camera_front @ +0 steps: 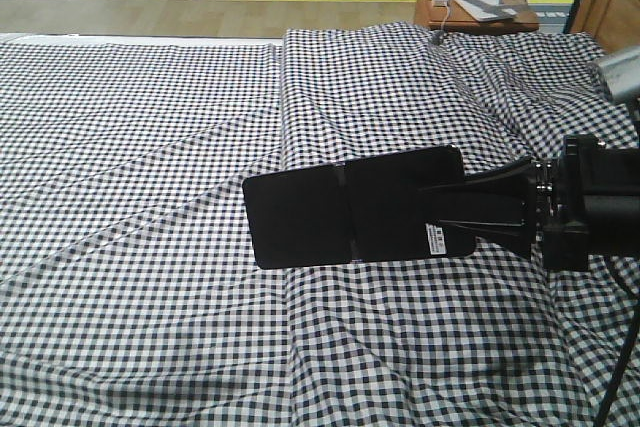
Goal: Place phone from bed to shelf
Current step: 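Turn the base away from the bed holding the phone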
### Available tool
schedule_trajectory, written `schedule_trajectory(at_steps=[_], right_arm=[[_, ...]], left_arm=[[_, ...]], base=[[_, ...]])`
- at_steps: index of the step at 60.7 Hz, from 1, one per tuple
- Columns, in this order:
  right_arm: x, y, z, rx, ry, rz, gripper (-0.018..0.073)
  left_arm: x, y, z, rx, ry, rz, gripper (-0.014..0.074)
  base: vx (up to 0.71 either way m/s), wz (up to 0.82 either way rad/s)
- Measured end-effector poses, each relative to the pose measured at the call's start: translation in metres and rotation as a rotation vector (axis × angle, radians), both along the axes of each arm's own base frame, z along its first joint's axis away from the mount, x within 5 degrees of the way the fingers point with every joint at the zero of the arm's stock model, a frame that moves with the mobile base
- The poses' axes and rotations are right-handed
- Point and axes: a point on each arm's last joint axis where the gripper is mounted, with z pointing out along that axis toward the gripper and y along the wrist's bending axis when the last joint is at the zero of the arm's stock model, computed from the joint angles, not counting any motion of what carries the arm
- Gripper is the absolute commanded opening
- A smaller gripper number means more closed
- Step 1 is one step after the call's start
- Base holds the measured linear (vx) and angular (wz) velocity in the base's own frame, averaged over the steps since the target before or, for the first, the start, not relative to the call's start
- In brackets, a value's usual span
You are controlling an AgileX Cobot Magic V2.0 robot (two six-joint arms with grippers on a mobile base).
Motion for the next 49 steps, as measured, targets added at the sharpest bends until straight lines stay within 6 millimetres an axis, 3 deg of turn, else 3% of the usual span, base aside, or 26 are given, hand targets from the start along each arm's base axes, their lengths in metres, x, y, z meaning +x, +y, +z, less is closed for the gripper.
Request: schedule_trajectory(at_steps=[49], right_arm=[[0.0, 0.0, 0.0, 0.0, 0.0, 0.0, -0.0004]], left_arm=[[0.0, 0.0, 0.0, 0.0, 0.0, 0.0, 0.0001]], base=[[-0.06, 0.25]])
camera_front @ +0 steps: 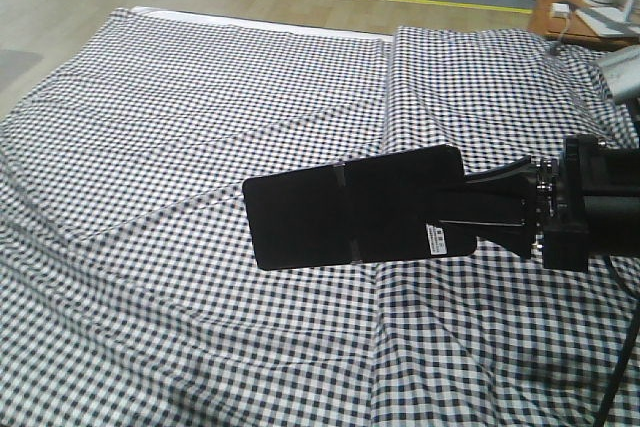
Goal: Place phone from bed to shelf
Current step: 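Turn the base away from the bed holding the phone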
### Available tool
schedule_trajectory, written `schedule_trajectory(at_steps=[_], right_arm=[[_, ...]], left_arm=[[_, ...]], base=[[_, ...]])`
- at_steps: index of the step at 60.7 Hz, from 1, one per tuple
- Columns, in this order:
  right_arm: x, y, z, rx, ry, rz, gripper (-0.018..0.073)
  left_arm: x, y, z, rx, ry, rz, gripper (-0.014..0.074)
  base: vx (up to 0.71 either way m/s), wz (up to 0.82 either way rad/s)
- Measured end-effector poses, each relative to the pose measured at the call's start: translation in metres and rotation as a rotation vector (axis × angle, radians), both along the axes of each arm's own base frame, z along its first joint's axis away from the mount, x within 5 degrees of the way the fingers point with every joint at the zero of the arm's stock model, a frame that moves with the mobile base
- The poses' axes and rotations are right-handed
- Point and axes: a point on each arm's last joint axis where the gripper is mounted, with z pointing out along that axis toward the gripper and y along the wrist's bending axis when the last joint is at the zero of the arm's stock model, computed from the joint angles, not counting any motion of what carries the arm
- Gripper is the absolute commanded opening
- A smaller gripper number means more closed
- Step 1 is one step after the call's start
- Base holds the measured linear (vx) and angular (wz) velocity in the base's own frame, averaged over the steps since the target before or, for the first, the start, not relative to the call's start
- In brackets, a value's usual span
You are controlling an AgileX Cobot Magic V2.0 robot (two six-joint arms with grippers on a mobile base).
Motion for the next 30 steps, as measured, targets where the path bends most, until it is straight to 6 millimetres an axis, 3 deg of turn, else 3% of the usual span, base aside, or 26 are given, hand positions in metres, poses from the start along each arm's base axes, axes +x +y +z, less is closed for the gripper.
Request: schedule_trajectory(at_steps=[30], right_arm=[[0.0, 0.0, 0.0, 0.0, 0.0, 0.0, -0.0004]], left_arm=[[0.0, 0.0, 0.0, 0.0, 0.0, 0.0, 0.0001]], base=[[-0.1, 0.38]])
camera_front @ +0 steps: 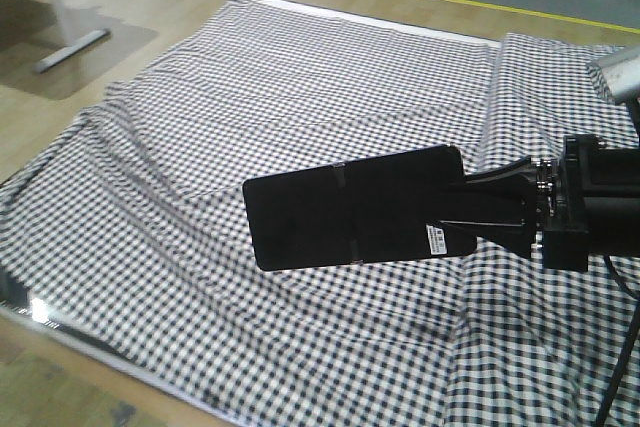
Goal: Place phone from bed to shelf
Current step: 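Turn the base away from the bed holding the phone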
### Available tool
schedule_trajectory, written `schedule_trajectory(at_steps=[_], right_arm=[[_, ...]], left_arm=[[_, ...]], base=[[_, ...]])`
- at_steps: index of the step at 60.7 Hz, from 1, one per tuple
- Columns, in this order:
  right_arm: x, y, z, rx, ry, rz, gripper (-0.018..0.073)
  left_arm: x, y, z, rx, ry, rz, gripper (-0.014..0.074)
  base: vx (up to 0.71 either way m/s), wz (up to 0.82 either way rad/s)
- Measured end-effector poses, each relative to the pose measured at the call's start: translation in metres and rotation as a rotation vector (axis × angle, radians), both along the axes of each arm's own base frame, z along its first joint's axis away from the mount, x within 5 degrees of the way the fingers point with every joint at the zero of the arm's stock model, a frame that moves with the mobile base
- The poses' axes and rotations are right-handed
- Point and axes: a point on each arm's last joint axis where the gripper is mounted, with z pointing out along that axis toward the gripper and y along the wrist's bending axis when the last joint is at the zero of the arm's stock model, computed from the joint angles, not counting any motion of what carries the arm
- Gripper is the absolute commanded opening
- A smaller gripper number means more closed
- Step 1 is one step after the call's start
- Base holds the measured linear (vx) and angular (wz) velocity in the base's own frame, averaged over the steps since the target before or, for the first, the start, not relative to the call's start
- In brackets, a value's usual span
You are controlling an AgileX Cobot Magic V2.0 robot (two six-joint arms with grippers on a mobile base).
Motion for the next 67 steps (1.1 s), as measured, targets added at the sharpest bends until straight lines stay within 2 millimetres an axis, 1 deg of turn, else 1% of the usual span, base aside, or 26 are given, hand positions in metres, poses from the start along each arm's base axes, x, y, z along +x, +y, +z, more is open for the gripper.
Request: schedule_trajectory(at_steps=[38, 67], right_arm=[[0.0, 0.0, 0.0, 0.0, 0.0, 0.0, -0.0004], [0.0, 0.0, 0.0, 0.0, 0.0, 0.0, -0.0004]], left_arm=[[0.0, 0.0, 0.0, 0.0, 0.0, 0.0, 0.0001], [0.0, 0.0, 0.0, 0.0, 0.0, 0.0, 0.0001]], base=[[-0.12, 0.48], [-0.1, 0.37]])
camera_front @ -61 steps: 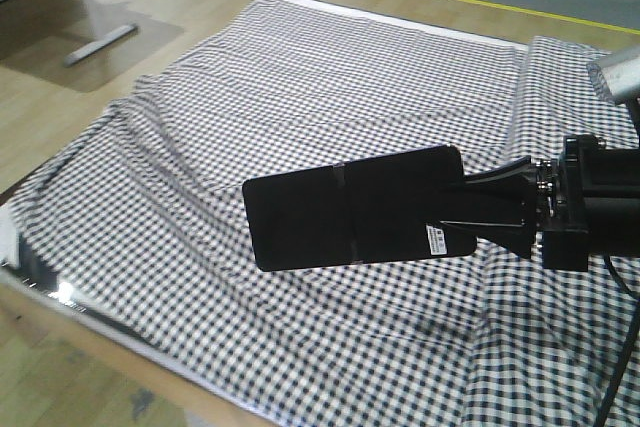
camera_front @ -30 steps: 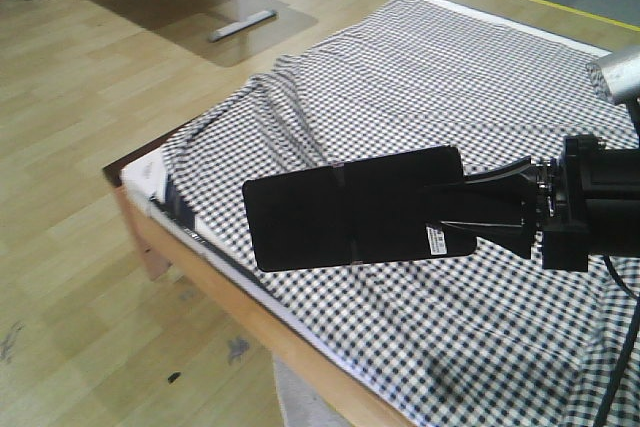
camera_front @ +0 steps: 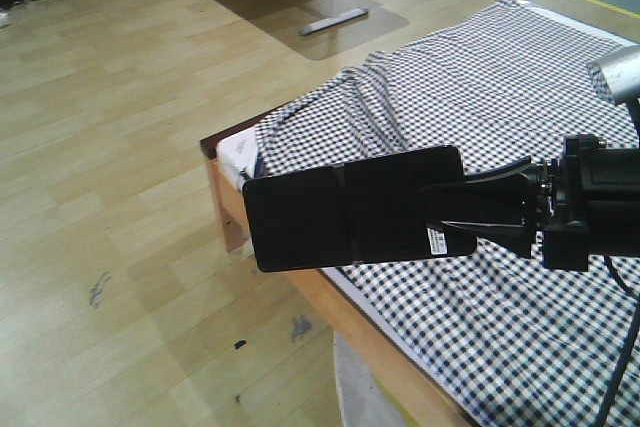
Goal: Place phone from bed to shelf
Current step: 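Turn the base away from the bed holding the phone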
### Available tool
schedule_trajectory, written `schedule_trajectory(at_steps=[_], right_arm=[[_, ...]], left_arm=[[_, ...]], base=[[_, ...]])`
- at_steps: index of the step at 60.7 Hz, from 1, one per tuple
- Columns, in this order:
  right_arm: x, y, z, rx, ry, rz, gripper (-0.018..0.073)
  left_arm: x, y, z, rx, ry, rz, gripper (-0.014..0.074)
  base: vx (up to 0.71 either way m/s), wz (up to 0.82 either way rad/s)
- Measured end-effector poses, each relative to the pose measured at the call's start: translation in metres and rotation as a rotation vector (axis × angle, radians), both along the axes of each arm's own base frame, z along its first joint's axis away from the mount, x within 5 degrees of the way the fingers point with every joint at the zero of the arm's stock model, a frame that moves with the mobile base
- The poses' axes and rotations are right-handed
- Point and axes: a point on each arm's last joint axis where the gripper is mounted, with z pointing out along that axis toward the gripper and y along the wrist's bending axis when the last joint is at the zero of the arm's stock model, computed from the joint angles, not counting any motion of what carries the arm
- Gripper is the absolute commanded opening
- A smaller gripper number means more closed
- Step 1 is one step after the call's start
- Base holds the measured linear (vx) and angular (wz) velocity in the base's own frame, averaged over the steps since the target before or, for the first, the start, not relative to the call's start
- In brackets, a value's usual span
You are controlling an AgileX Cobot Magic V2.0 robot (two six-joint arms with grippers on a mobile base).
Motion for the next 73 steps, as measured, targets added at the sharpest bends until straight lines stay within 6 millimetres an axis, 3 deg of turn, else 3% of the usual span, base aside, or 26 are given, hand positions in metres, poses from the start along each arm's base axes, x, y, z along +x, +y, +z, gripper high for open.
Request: schedule_trajectory(at_steps=[73], right_arm=[[0.0, 0.0, 0.0, 0.0, 0.0, 0.0, -0.0004]], left_arm=[[0.0, 0.0, 0.0, 0.0, 0.0, 0.0, 0.0001]], base=[[-0.06, 0.4]])
